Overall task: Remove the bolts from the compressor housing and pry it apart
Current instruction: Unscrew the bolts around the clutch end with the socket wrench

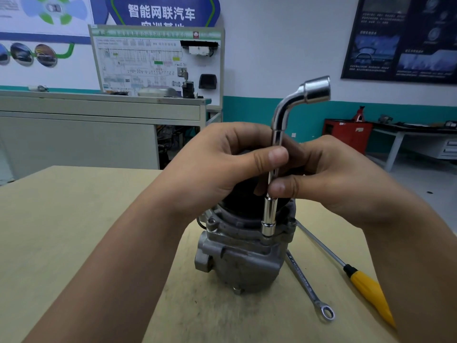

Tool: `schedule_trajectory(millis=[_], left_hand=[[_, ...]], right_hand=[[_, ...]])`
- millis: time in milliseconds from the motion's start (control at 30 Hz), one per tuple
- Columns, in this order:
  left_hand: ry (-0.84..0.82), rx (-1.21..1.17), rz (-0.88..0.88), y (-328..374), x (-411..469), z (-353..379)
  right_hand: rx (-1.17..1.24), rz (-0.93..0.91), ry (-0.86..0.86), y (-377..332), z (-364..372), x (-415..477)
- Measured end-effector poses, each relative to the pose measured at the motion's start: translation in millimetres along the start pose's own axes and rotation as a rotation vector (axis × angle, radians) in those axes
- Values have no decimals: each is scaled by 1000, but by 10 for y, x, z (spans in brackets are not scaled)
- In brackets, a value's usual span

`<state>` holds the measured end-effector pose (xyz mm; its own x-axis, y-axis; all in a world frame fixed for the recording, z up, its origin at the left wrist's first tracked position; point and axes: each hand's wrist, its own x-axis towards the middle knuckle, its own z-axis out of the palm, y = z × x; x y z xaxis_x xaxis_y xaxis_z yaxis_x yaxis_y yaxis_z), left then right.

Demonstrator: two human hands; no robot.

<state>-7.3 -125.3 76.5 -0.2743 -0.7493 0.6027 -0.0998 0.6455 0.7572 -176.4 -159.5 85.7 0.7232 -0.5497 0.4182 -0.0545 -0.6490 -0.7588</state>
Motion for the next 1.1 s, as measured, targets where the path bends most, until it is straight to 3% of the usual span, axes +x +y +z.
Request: schedule_trajectory(millis=[800, 1100], left_hand=[[76, 22, -14, -34, 7, 25], [27, -5, 27, -29, 2, 31]], right_hand=[[-158, 18, 29, -73, 43, 8], [-71, -10, 3, -14, -10, 5]])
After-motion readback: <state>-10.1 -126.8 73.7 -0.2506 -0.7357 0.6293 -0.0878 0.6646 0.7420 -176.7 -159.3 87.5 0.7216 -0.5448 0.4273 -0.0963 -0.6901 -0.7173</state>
